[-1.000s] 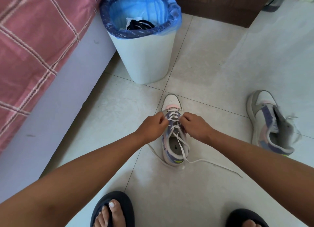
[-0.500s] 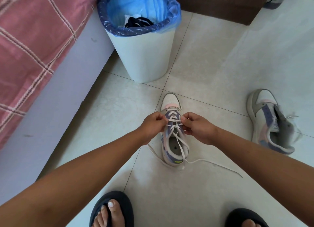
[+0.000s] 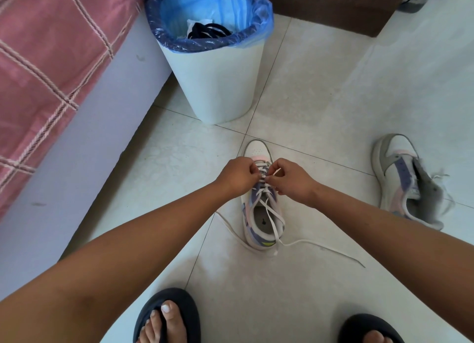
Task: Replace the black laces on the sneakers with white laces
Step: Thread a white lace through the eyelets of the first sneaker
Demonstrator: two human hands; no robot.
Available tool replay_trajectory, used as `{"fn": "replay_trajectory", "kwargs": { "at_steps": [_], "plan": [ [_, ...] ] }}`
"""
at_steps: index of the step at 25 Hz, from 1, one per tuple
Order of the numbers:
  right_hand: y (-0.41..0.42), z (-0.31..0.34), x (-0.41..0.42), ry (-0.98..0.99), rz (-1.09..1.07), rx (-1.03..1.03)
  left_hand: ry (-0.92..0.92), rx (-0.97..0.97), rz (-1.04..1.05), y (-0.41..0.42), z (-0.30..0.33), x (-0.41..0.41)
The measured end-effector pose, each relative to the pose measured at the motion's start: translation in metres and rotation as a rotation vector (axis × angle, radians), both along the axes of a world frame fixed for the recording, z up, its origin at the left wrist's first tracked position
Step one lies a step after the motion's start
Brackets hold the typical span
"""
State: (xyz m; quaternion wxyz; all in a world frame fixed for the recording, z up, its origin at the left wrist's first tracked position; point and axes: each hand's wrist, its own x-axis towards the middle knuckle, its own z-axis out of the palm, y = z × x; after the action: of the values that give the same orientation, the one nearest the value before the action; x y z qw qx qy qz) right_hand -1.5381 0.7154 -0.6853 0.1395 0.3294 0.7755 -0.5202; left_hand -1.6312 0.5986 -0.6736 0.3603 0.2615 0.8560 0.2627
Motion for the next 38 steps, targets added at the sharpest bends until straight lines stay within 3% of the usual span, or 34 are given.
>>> {"fn": "replay_trajectory", "kwargs": {
  "at_steps": [3,5,9,15,20,22,25,27,31,34,36,38],
  "plan": [
    [0.004,0.007,-0.004,0.036,0.161,0.165,-0.205,-0.013,0.084,-0.002,0.002,-0.006],
    [0.007,0.014,-0.013,0.031,0.435,0.389,-0.275,-0.017,0.087,-0.006,0.002,-0.007],
    [0.003,0.021,-0.036,-0.061,0.934,0.745,-0.206,-0.035,0.042,-0.009,-0.001,-0.007],
    [-0.007,0.019,-0.046,-0.077,1.120,0.905,-0.171,0.046,0.066,-0.016,-0.014,-0.007],
    [0.001,0.001,-0.008,0.368,1.080,1.191,-0.228,0.190,0.186,-0.021,-0.016,0.001],
    [0.002,-0.001,-0.005,0.340,1.009,1.115,-0.220,0.198,0.170,-0.019,-0.016,0.002],
    [0.000,0.005,-0.011,0.122,0.799,0.791,-0.154,0.150,0.076,-0.016,-0.017,-0.001],
    [0.006,0.007,-0.018,0.084,0.726,0.620,-0.160,0.120,0.013,-0.015,-0.015,-0.003],
    [0.005,0.013,-0.020,0.080,0.839,0.728,-0.004,0.084,-0.053,-0.011,-0.008,0.005],
    [-0.004,0.009,-0.013,0.095,0.880,0.836,0.144,0.066,0.039,-0.005,-0.006,0.024],
    [-0.007,0.008,-0.013,0.087,0.799,0.788,0.129,0.084,0.117,-0.006,-0.012,0.028],
    [-0.004,0.009,-0.013,0.081,0.662,0.699,-0.030,0.153,0.200,-0.014,-0.018,0.023]
  ]
}}
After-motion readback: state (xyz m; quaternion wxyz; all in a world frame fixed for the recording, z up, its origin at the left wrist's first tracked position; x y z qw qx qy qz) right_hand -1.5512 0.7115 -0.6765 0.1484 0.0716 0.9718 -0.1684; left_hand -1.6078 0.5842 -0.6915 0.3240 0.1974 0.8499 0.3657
